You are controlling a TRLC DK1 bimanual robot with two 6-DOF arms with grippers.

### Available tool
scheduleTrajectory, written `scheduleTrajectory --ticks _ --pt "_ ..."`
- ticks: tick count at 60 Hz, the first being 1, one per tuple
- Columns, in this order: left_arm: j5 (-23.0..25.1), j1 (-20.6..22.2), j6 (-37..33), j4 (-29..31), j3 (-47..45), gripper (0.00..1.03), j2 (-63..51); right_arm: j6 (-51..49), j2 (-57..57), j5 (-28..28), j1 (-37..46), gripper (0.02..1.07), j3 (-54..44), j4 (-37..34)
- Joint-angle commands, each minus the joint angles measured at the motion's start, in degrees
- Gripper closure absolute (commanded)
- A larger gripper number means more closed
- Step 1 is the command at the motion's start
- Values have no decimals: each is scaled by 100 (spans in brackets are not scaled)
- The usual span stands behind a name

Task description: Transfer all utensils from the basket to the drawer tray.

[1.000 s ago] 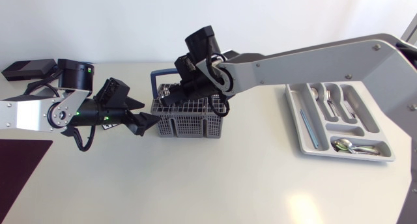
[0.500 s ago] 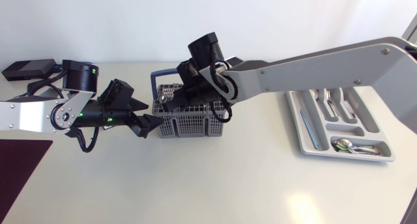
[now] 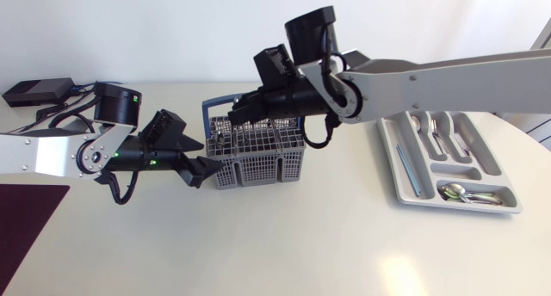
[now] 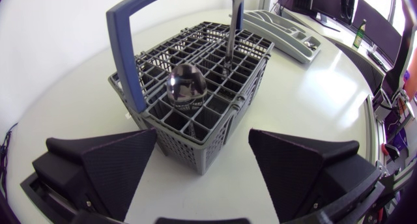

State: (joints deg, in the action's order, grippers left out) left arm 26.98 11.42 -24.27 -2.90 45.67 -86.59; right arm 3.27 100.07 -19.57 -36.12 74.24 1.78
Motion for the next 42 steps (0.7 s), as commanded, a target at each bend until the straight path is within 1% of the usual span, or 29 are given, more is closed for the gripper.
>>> scheduleTrajectory --ticks 1,12,17,21,24,32,42 --pt "53 71 -78 52 -172 5 45 359 -243 -284 210 101 -164 156" --pt "53 115 -78 87 -216 5 133 789 -418 -1128 703 101 -182 226" --pt "53 115 -60 114 -225 5 230 798 -708 -1154 914 101 -182 33" --pt "53 115 -60 184 -208 5 291 684 -902 -1136 1037 101 -85 -363" --pt "53 115 -51 246 -190 5 388 403 -1042 -1022 1081 101 -15 -802" --pt "53 115 10 263 -172 5 485 -177 -1403 -600 1309 101 -102 -1663" --pt "44 106 19 272 -164 5 476 -995 -1939 323 1722 101 -656 -2586"
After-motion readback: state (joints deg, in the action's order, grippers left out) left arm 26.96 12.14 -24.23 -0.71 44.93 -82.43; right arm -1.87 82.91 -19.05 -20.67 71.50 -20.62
